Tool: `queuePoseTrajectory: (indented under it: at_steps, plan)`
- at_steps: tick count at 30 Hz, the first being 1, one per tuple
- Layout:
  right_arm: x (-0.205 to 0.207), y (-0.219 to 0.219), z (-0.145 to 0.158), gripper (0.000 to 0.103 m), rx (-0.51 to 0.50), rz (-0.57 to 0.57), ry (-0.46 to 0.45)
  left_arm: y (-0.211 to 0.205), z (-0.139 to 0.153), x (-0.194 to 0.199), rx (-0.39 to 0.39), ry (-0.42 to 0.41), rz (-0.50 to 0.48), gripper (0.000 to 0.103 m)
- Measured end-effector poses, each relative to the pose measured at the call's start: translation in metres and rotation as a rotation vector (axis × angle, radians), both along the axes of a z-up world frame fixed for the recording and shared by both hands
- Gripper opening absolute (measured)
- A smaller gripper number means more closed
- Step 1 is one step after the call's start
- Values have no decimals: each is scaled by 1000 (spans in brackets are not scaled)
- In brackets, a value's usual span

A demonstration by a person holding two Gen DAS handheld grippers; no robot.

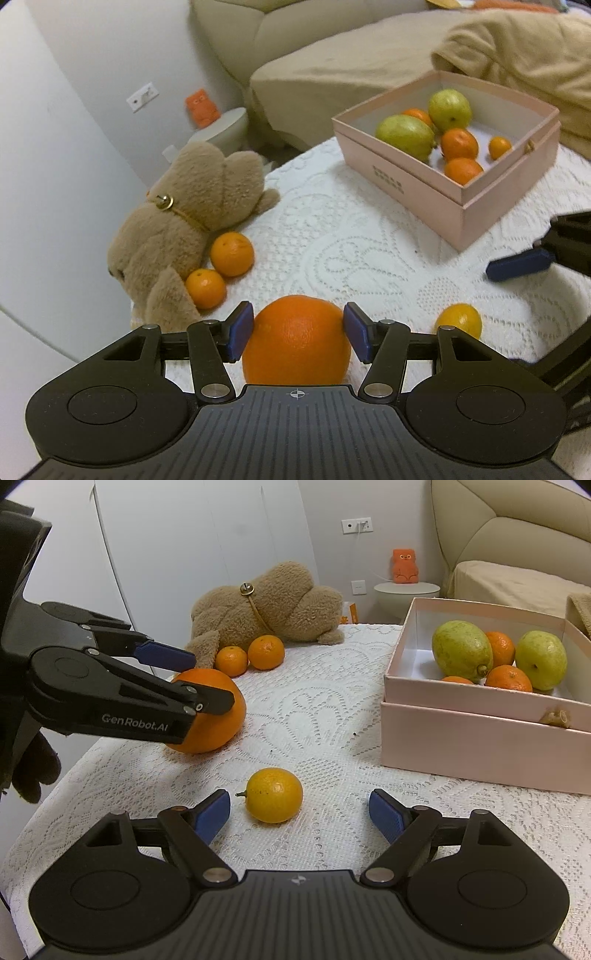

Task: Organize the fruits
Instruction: 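Close the right tool on the yellow tangerine while the left tool holds the orange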

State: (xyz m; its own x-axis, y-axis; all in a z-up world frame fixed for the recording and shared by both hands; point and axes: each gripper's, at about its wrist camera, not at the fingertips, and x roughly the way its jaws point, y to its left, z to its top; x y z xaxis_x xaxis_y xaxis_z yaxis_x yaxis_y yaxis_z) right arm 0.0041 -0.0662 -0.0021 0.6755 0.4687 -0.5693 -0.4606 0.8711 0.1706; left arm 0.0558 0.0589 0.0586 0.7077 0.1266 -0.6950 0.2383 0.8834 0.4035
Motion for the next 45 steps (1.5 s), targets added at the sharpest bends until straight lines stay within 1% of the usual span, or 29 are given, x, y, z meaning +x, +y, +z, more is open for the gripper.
queuePoseTrajectory:
  at_steps: [2, 4, 9, 11, 12, 13, 15, 16, 17, 18, 22, 24, 26, 29, 30, 32, 34, 35, 37, 38, 39, 40, 41, 42, 43, 44, 45]
  plan:
    - [0, 0, 0, 83, 0, 0, 0, -2, -5, -3, 47, -1, -12, 65]
    - [0, 0, 0, 84, 0, 0, 0, 0, -5, -6, 39, -11, -15, 65]
    - [0, 0, -1, 84, -2, 0, 0, 10, -2, -5, -19, -17, 4, 66]
    - [0, 0, -1, 84, -1, 0, 0, 9, -2, -1, -18, -7, 0, 66]
    - [0, 0, -1, 84, -1, 0, 0, 7, -3, 2, -3, 4, -1, 68]
    - [0, 0, -1, 84, -1, 0, 0, 4, -6, 7, 36, 26, -5, 73]
    - [0, 1, -1, 84, -1, 0, 0, -2, -15, 14, 122, 74, -22, 79]
    - [0, 1, -1, 84, -1, 1, 0, -3, -20, 18, 168, 97, -26, 79]
    - [0, 1, -1, 85, -1, 0, 0, -2, -23, 22, 191, 111, -24, 79]
    - [0, 1, -1, 85, -1, -1, 0, 0, -25, 26, 197, 122, -18, 79]
    - [0, 1, -1, 85, -1, -1, 0, 18, -26, 39, 130, 129, 34, 77]
    - [0, 1, -1, 85, -2, -1, 0, 25, -29, 39, 111, 114, 39, 77]
    - [0, 1, -1, 85, -1, -1, 0, 30, -34, 37, 113, 91, 45, 78]
    - [0, 1, -1, 85, -2, -1, 0, 38, -36, 30, 78, 52, 44, 78]
    - [0, 1, -1, 85, -2, -1, 0, 41, -35, 30, 64, 51, 53, 78]
    - [0, 1, -1, 85, -2, -1, 0, 47, -32, 30, 11, 49, 85, 77]
    - [0, 1, -1, 85, -2, -1, 0, 56, -27, 31, -73, 39, 138, 77]
    - [0, 1, -1, 85, -2, -1, 0, 62, -23, 28, -142, 24, 161, 77]
    - [0, 1, -1, 85, -2, -1, 0, 80, -16, 16, -370, -56, 217, 77]
    - [0, 2, -2, 85, -2, -1, 0, 88, -15, 9, -470, -101, 247, 77]
    - [0, 1, -1, 85, -2, -1, 0, 93, -16, 2, -548, -141, 276, 77]
    - [0, 1, -1, 85, -2, -1, 1, 96, -20, -5, -593, -179, 298, 77]
    - [0, 1, -1, 85, -1, -1, 1, 96, -25, -9, -595, -202, 310, 77]
    - [0, 1, -2, 85, 0, -1, 1, 94, -30, -12, -579, -217, 320, 77]
    - [0, 1, -2, 86, 1, 0, 1, 91, -37, -14, -552, -220, 333, 77]
    - [0, 2, -2, 86, 3, 1, 2, 91, -42, -16, -541, -223, 336, 77]
    - [0, 2, -2, 87, 5, 2, 2, 91, -44, -21, -548, -260, 322, 77]
